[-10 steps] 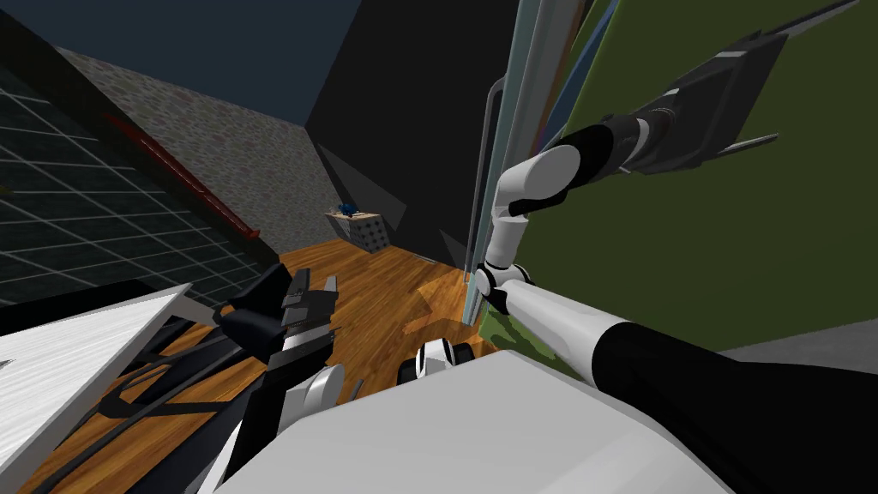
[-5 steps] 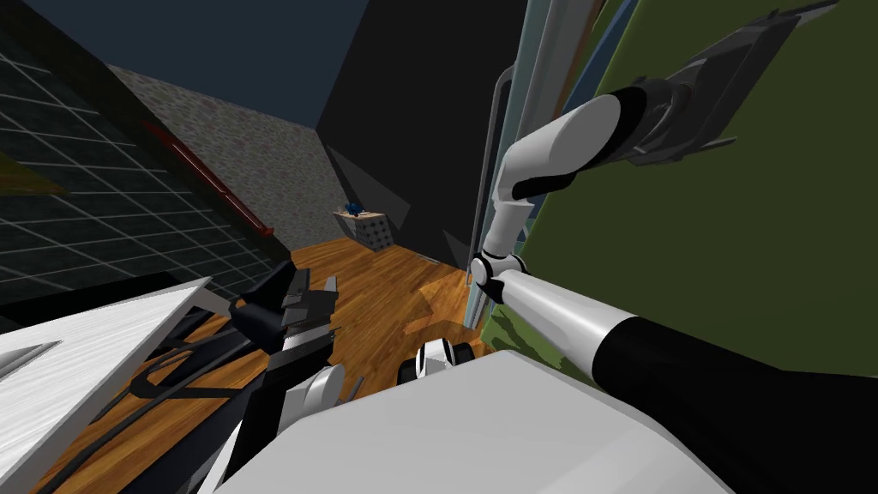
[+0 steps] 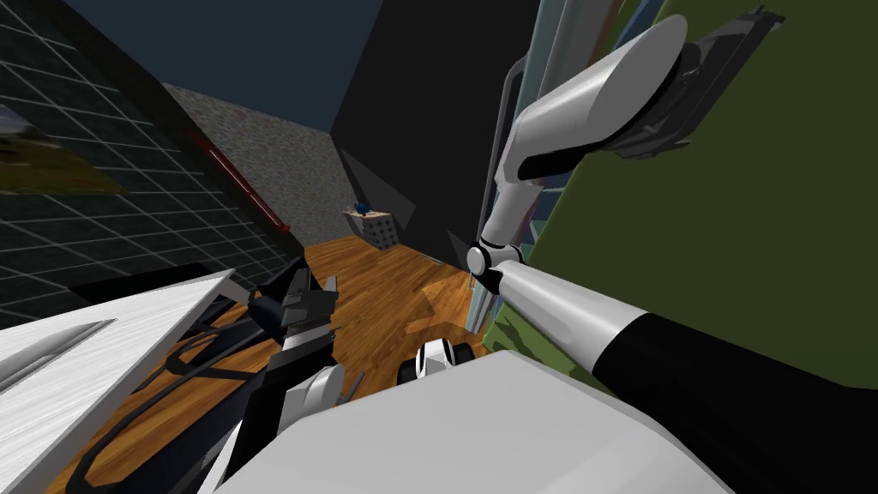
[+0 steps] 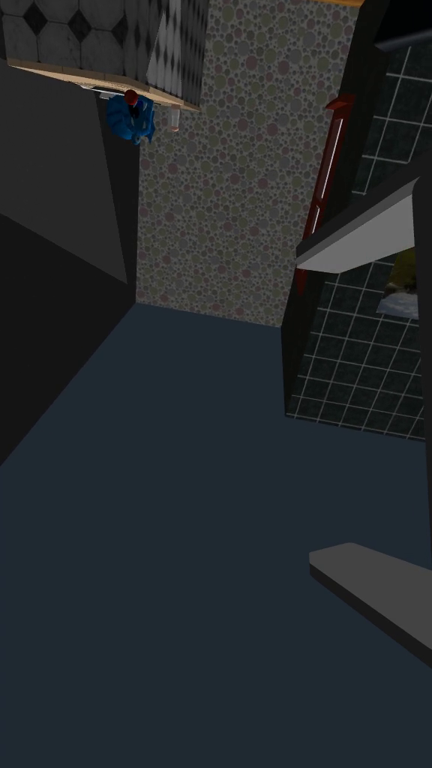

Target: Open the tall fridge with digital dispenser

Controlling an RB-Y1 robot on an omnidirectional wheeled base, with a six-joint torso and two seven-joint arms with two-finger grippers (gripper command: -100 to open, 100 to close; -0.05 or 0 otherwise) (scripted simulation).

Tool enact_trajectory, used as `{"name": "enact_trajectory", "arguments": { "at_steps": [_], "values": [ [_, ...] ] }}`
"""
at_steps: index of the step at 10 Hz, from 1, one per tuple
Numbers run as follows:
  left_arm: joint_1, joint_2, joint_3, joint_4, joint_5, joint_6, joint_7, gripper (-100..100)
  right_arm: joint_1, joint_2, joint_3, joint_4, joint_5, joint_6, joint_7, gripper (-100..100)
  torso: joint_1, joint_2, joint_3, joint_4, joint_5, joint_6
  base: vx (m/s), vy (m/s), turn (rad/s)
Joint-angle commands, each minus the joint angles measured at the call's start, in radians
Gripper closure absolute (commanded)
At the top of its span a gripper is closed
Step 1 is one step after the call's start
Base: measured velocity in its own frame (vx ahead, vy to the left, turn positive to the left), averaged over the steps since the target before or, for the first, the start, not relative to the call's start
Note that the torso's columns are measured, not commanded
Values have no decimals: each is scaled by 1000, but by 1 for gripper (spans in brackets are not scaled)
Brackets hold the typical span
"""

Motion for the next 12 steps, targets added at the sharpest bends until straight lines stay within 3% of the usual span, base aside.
{"name": "enact_trajectory", "arguments": {
  "at_steps": [1, 7, 8, 12],
  "values": [
    [0, 0, 0, 0, 0, 0, 0, 0, -80, 12, -24, 31, -58, -24, 24, -100, -3, -4, -5, -1, 0, -1, 12, -26, 131],
    [0, 0, 0, 0, 0, 0, 0, 0, -235, 46, -74, 89, -162, -58, 61, -100, -7, -25, -25, -9, 3, -7, 5, -29, 74],
    [0, 0, 0, 0, 0, 0, 0, 0, -244, 46, -74, 89, -162, -58, 61, -100, -8, -28, -28, -10, 3, -10, 6, -32, 60],
    [0, 0, 0, 0, 0, 0, 0, 0, -351, 100, -114, 137, -240, -81, 91, -100, -10, -40, -37, -16, 2, -13, 1, -45, 99]
  ]
}}
